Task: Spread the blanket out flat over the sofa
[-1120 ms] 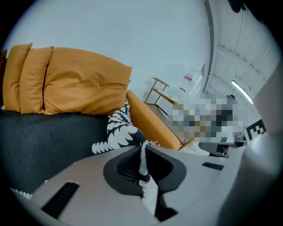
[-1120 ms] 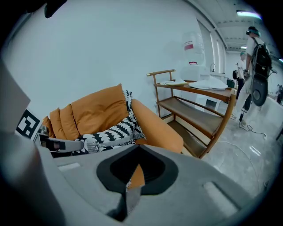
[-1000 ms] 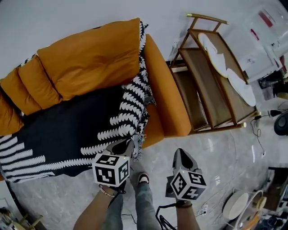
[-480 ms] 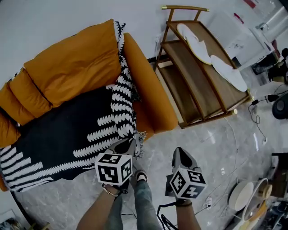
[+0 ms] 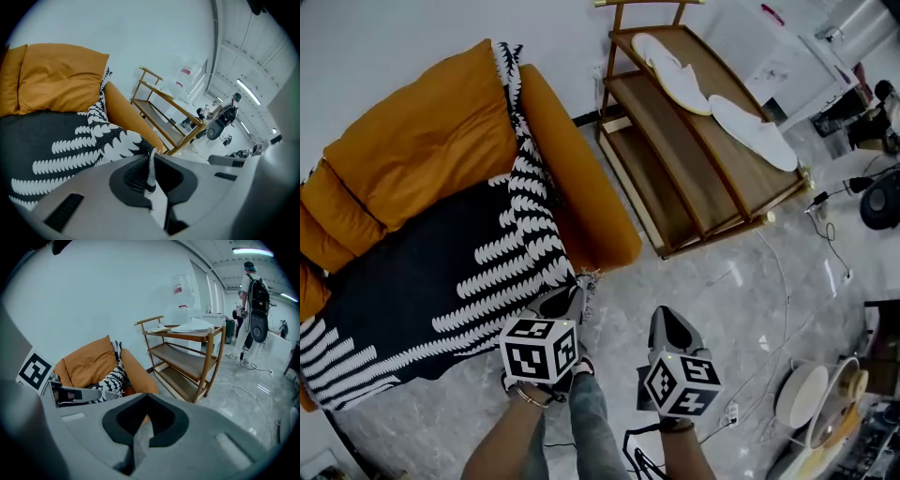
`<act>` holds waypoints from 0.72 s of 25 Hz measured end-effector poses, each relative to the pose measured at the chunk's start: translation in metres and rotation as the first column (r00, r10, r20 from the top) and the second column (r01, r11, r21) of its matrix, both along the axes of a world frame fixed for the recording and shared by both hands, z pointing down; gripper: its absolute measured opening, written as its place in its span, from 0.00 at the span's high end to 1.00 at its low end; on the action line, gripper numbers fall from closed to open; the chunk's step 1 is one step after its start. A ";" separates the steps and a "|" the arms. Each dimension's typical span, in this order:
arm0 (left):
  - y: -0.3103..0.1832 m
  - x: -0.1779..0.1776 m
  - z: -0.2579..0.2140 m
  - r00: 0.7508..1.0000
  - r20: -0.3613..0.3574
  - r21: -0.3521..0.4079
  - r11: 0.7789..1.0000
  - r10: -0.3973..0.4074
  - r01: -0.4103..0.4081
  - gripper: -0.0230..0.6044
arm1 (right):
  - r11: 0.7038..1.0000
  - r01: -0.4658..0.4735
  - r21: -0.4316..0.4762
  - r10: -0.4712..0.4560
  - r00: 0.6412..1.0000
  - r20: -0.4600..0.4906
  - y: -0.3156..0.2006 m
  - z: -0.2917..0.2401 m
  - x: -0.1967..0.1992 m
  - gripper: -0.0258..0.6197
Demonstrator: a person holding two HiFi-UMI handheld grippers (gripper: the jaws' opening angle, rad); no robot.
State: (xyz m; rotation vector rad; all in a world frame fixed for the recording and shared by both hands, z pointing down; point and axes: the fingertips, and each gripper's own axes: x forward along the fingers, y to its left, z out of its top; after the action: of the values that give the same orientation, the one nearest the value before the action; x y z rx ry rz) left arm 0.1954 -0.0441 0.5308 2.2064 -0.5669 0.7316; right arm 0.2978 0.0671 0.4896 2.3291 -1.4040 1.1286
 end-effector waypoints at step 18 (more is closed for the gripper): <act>0.036 0.050 0.046 1.000 -0.012 -0.054 0.998 -0.027 0.026 0.94 | 0.999 -0.012 -0.048 0.013 1.000 0.010 0.037 0.034 0.045 0.95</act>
State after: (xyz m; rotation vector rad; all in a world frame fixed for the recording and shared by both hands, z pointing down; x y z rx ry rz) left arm 0.2456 -0.0078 0.5768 2.1486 -0.5626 0.7106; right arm 0.3431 0.1039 0.5233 2.3049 -1.3525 1.1670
